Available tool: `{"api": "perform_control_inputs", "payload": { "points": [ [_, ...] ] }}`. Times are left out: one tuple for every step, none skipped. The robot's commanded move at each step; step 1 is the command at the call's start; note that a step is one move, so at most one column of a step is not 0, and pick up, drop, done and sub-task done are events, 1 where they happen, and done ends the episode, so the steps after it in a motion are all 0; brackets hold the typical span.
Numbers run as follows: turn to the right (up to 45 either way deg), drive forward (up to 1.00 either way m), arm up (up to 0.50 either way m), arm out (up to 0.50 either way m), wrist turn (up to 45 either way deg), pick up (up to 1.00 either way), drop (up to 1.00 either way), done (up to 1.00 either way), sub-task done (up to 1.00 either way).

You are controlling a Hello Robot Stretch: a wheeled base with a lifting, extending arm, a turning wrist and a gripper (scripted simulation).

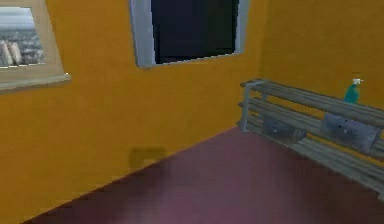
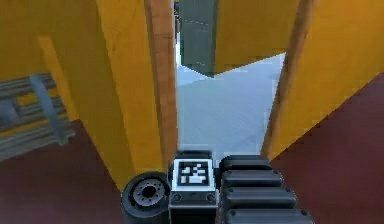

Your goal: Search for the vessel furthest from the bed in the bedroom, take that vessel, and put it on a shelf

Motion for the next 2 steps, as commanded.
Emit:
{"api": "perform_control_inputs", "payload": {
  "points": [
    [0.0,0.45,0.0,0.0,0.0,0.0,0.0,0.0,0.0],
    [30.0,0.0,0.0,0.0,0.0,0.0,0.0,0.0,0.0]
  ]
}}
